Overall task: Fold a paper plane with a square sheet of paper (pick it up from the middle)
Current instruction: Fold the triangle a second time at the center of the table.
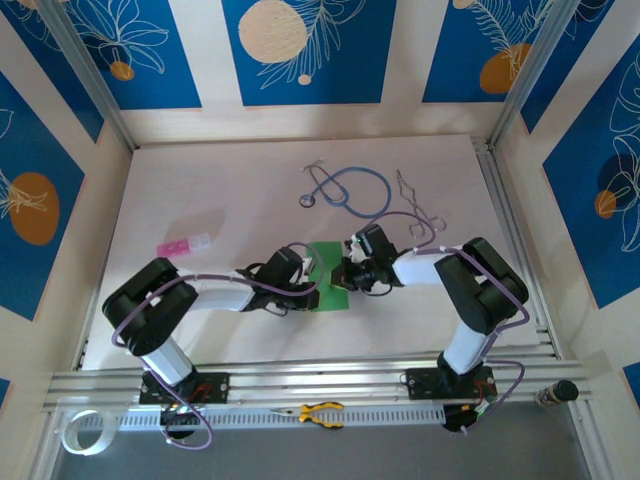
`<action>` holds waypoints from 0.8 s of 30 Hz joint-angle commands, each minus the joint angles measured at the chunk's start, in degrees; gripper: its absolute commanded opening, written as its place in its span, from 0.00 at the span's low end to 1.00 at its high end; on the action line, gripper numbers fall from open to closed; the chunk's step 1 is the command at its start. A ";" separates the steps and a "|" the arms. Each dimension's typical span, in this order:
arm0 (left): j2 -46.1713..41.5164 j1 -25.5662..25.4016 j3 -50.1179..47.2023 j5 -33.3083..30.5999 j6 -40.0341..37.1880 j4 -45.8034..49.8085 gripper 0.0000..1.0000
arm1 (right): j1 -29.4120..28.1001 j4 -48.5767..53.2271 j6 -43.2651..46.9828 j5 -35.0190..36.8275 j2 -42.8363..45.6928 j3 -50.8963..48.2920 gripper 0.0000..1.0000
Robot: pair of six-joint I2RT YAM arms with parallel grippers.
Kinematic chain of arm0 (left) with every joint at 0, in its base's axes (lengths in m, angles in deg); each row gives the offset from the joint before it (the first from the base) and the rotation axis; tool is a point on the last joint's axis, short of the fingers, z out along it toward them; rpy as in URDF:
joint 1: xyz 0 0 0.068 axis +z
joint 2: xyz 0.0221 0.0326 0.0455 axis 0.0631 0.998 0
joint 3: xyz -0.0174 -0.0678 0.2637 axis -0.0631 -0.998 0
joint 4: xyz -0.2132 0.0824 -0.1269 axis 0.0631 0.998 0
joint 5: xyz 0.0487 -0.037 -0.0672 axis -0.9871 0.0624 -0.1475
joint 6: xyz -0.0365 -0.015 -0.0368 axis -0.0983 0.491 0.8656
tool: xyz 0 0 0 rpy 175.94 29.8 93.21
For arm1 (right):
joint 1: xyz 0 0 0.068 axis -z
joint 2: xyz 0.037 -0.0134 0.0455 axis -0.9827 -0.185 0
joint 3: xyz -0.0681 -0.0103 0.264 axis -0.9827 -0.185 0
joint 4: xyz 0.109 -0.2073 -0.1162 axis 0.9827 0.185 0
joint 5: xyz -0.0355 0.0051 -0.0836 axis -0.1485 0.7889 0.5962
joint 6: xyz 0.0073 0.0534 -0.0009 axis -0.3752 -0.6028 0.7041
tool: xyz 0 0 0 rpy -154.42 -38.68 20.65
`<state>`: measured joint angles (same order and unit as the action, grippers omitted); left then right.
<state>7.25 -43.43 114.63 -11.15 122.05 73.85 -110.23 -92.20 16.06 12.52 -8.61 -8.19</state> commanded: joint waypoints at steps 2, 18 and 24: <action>2.31 -0.24 -1.15 0.06 0.50 4.32 0.00 | 3.15 2.44 1.65 2.64 -1.83 1.19 0.00; 1.00 -0.24 0.35 1.62 1.94 3.18 0.00 | 7.78 6.43 1.05 3.01 3.29 2.27 0.00; -1.65 -0.16 5.62 2.25 0.58 5.96 0.08 | 6.65 10.26 0.16 1.68 11.12 -0.88 0.01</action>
<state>7.47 -43.43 116.97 -9.93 123.10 76.58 -102.84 -85.73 16.19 14.82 -0.98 -7.21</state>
